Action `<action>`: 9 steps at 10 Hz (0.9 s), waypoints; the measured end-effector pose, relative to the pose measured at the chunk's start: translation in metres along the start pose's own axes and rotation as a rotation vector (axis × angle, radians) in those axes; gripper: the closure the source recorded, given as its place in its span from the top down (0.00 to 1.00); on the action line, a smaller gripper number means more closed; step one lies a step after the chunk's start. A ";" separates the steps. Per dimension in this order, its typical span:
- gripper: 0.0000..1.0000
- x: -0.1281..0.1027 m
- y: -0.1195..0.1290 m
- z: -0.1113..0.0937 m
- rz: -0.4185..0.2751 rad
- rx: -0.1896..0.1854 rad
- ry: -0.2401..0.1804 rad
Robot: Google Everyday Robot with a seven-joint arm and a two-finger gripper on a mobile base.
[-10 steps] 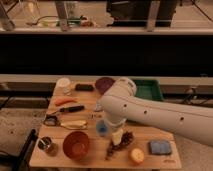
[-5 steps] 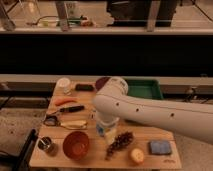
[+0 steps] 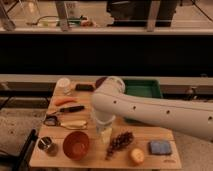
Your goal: Place pepper in tray
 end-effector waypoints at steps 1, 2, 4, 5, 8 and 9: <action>0.80 0.003 -0.012 0.006 0.024 0.009 -0.028; 0.80 0.000 -0.030 0.013 0.025 0.019 -0.046; 0.80 -0.013 -0.061 0.026 0.005 0.031 -0.058; 0.80 -0.026 -0.079 0.033 -0.017 0.036 -0.061; 0.80 -0.067 -0.126 0.056 -0.082 0.045 -0.072; 0.80 -0.076 -0.138 0.063 -0.091 0.050 -0.079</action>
